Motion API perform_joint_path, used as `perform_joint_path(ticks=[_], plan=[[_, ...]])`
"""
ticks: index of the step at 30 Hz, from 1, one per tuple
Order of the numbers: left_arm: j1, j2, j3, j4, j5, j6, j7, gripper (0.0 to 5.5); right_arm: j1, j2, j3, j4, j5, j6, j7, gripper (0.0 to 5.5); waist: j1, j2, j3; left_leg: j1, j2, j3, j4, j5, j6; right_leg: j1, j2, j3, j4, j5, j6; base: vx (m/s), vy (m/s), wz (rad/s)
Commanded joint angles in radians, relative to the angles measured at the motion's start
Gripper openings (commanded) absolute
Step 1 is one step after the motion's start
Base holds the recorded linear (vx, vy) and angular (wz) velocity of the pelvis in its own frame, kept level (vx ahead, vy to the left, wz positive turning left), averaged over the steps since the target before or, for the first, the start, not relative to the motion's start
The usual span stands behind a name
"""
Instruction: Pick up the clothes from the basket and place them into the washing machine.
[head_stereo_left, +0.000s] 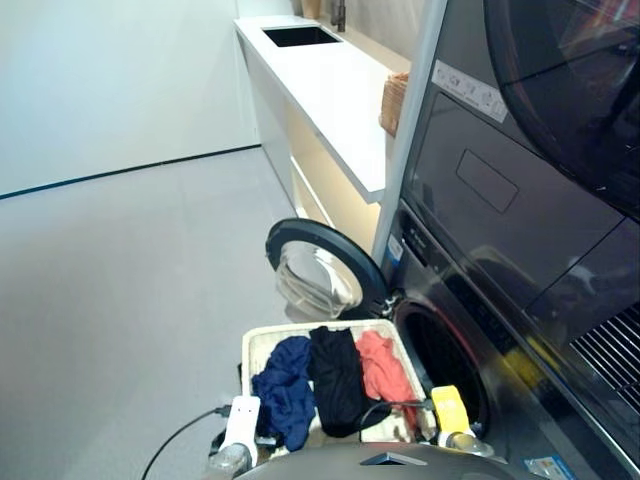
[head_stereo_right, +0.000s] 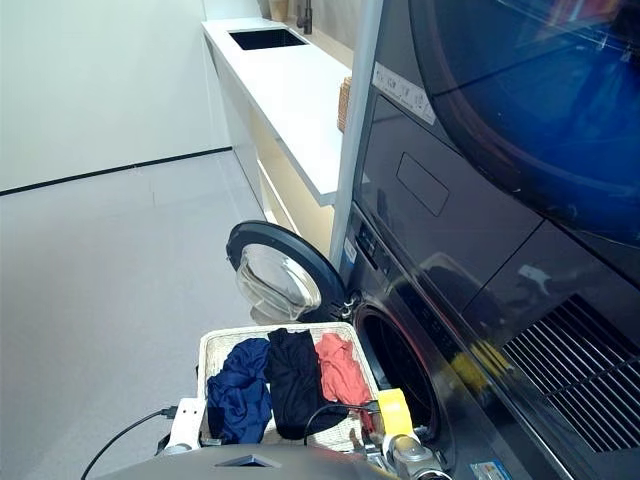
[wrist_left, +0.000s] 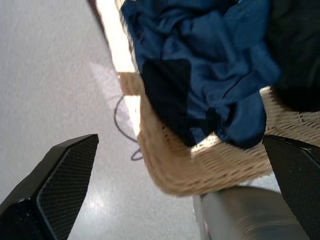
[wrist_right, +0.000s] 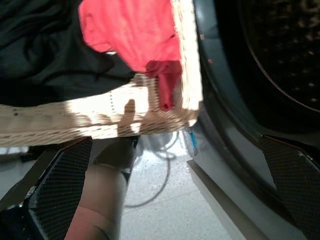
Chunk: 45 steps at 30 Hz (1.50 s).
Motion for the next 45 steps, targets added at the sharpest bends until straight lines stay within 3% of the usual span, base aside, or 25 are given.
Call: perform_joint_path(ticks=[1,5,7,10,14,19,25,26,40,42,45], plan=[[-0.118,-0.014,-0.016,-0.003,0.025,-0.045,0.016,5.5,-0.076,0.013,0.056,-0.027,-0.016,-0.031,0.001,5.5,-0.011,-0.017,0.03,-0.076,-0.029,0.042,-0.02,0.06,-0.028,-0.008,0.003,0.013,0.036,-0.028,0.061,-0.111,0.016,0.005],[-0.194,0.003,-0.065,-0.044,0.028,-0.051,0.04,5.5,-0.133,0.0,0.095,-0.091,0.006,-0.039,-0.004,5.5,-0.017,-0.019,0.094,-0.152,-0.029,0.047,0.01,0.072,-0.021,-0.099,0.004,0.024,0.091,-0.03,0.055,-0.131,0.016,-0.023],[-0.273,0.014,-0.091,-0.059,0.014,-0.059,0.071,5.5,-0.196,-0.011,0.131,-0.167,0.031,-0.054,-0.015,5.5,-0.024,-0.024,0.164,-0.263,-0.031,0.045,0.091,0.062,-0.009,-0.212,0.004,0.03,0.176,-0.041,0.044,-0.256,0.029,-0.009],[-0.339,0.031,-0.109,-0.077,0.018,-0.064,0.105,5.5,-0.232,-0.025,0.151,-0.265,0.069,-0.071,-0.024,5.5,-0.034,-0.03,0.201,-0.376,-0.031,0.037,0.168,0.055,-0.005,-0.321,-0.005,0.031,0.245,-0.051,0.038,-0.151,0.019,0.051],[-0.406,0.057,-0.108,-0.096,0.01,-0.073,0.139,5.5,-0.268,-0.051,0.17,-0.384,0.089,-0.099,-0.038,5.5,-0.046,-0.037,0.224,-0.513,-0.034,0.036,0.24,0.053,-0.006,-0.442,-0.01,0.031,0.292,-0.051,0.034,-0.083,0.016,0.081],[-0.506,0.117,-0.109,-0.122,0.019,-0.085,0.184,5.5,-0.336,-0.083,0.184,-0.513,0.112,-0.134,-0.057,5.5,-0.067,-0.044,0.244,-0.666,-0.022,0.041,0.296,0.051,-0.01,-0.584,-0.012,0.037,0.326,-0.044,0.035,-0.038,0.013,0.01],[-0.614,0.154,-0.09,-0.103,0.011,-0.079,0.236,5.5,-0.417,-0.083,0.195,-0.537,0.102,-0.151,-0.088,5.5,-0.084,-0.038,0.262,-0.803,-0.021,0.035,0.365,0.04,-0.012,-0.707,-0.018,0.037,0.375,-0.047,0.033,-0.018,0.006,-0.014],[-0.651,0.175,-0.084,-0.094,0.01,-0.073,0.253,5.5,-0.439,-0.082,0.196,-0.558,0.105,-0.158,-0.099,5.5,-0.086,-0.037,0.269,-0.835,-0.013,0.029,0.397,0.004,-0.017,-0.744,-0.013,0.043,0.408,-0.074,0.038,0.0,0.0,0.0],[-0.807,0.248,-0.021,-0.072,-0.12,-0.069,0.303,5.5,-0.502,-0.079,0.181,-0.621,0.189,-0.195,-0.132,5.5,-0.118,-0.027,0.274,-1.151,0.005,0.012,0.591,-0.046,-0.018,-1.034,-0.007,0.05,0.558,-0.096,0.028,0.0,0.0,0.0],[-0.816,0.253,-0.014,-0.058,-0.137,-0.069,0.294,0.09,-0.504,-0.078,0.184,-0.606,0.183,-0.193,-0.134,5.5,-0.12,-0.026,0.27,-1.174,0.008,0.018,0.614,-0.054,-0.016,-1.056,-0.005,0.049,0.571,-0.098,0.028,0.0,0.0,0.0],[-0.805,0.248,-0.015,-0.063,-0.153,-0.076,0.274,0.0,-0.495,-0.077,0.185,-0.587,0.18,-0.188,-0.123,5.5,-0.119,-0.025,0.261,-1.184,0.008,0.019,0.628,-0.058,-0.01,-1.068,-0.002,0.047,0.582,-0.099,0.028,0.0,0.0,0.0]])
